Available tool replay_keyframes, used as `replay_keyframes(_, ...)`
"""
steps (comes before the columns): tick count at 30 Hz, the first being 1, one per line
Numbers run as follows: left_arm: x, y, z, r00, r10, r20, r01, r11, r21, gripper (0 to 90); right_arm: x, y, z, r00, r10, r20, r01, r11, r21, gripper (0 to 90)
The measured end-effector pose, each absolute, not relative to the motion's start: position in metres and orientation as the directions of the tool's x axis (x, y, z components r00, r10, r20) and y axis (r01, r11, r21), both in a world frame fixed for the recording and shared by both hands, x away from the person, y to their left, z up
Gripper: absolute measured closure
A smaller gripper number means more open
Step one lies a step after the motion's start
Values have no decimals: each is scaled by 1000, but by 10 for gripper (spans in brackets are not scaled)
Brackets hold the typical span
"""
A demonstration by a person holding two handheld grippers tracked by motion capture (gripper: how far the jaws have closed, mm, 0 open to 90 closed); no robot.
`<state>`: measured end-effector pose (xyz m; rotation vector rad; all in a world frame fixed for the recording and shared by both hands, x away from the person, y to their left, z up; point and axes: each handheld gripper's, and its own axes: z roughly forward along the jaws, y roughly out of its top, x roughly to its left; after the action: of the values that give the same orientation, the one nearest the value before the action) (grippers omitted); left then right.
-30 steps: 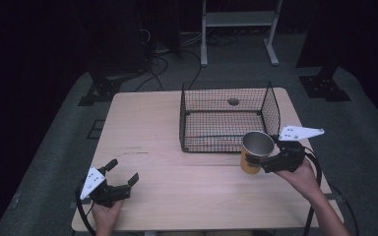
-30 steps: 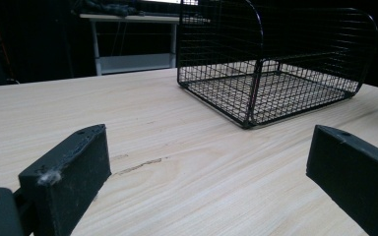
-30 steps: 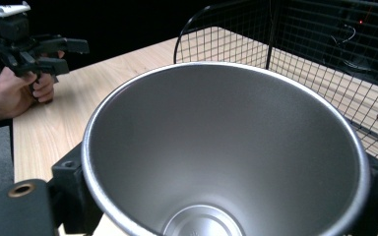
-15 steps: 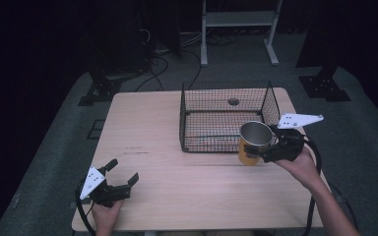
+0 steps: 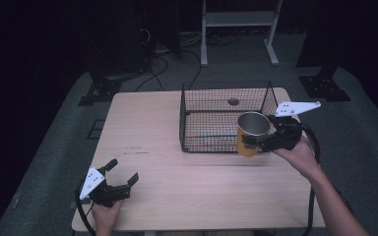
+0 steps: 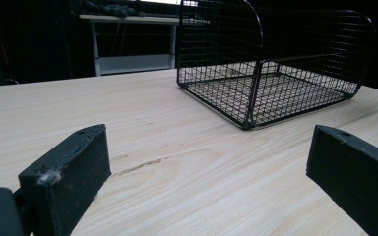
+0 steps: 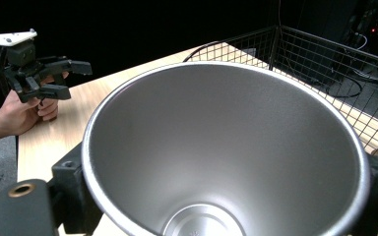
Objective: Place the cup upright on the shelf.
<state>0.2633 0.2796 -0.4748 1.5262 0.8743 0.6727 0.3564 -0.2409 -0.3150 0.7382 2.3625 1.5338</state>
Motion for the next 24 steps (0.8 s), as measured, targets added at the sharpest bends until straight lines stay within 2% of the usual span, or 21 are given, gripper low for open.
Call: replay_keyframes(24,264,280,-475,553,831,-63,152,-26,988,23,395,-237,-301,-846,524,94,310,343,887,123)
